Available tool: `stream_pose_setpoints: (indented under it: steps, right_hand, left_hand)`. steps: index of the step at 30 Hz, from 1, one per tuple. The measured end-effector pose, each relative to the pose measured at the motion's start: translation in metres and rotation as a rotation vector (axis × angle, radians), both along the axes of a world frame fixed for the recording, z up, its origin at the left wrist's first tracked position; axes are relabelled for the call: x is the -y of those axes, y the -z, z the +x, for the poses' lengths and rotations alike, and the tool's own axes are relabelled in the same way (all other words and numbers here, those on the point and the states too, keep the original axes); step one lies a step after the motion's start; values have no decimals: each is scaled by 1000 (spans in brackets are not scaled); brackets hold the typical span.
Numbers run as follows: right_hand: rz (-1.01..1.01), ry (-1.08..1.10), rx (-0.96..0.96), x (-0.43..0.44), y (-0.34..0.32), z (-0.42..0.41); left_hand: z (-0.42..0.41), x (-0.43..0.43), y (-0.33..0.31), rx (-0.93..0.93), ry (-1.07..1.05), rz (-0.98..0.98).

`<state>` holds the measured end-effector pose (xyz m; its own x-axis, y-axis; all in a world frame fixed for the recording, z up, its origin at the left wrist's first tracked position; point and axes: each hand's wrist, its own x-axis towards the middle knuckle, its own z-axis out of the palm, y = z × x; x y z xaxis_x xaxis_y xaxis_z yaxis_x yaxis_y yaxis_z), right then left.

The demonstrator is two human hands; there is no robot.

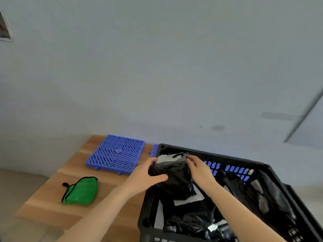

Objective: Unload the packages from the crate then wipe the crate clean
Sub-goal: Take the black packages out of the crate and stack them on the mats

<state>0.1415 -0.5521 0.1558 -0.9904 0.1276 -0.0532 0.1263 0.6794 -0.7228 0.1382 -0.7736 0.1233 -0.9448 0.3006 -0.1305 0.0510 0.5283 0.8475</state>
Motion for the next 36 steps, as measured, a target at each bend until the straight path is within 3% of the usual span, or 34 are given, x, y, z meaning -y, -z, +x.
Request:
stream_pose_setpoints:
  steps: [5,10,17,25,36]
  right_hand:
    - [-92,88,105,15,-11,19]
    - [-351,143,145,20,-17,36]
    - [-386,120,36,21,-20,63]
    - [-628,7,-103,24,-45,94]
    - [-713,-148,-234,84,-61,87]
  left_hand:
    - [6,-2,-3,-88,-10,29]
    - [14,1,-8,-149,-9,25]
    - [35,-5,-29,-256,-23,18]
    - [65,-7,-53,-294,-116,141]
    - [67,52,-73,-391,-209,165]
